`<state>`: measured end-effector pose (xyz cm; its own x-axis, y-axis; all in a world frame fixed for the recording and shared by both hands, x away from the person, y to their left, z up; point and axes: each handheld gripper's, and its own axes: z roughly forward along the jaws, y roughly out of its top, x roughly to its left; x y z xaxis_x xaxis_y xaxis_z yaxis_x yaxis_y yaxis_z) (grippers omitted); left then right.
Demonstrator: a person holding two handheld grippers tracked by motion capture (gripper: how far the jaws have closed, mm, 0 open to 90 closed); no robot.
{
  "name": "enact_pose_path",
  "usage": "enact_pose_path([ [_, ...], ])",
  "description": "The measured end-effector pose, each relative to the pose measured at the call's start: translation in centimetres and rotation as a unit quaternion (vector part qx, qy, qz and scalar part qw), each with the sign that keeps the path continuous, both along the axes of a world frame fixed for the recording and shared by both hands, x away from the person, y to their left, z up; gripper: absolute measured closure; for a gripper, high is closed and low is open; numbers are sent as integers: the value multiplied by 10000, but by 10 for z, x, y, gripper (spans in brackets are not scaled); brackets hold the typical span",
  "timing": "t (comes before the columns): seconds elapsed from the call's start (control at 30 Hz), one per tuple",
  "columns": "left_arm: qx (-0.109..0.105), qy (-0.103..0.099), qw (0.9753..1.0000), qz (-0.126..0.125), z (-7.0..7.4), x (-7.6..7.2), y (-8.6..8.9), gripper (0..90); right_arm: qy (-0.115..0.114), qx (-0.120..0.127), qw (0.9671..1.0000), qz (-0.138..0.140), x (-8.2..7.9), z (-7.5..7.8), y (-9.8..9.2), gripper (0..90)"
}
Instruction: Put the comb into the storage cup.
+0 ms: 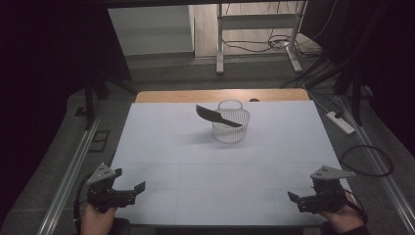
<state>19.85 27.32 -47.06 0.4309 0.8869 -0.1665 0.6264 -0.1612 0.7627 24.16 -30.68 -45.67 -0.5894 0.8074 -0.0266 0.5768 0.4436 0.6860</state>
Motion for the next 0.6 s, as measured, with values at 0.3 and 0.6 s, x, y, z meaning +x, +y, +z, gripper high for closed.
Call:
enact_pose_path([
  [0.3,210,128,9997,23,-2,-3,-4,0,-6,-8,10000,-9,0,0,0,0],
  [0.6,291,225,9993,32,-2,-1,-6,0,-8,-17,10000,1,0,0,0,0],
])
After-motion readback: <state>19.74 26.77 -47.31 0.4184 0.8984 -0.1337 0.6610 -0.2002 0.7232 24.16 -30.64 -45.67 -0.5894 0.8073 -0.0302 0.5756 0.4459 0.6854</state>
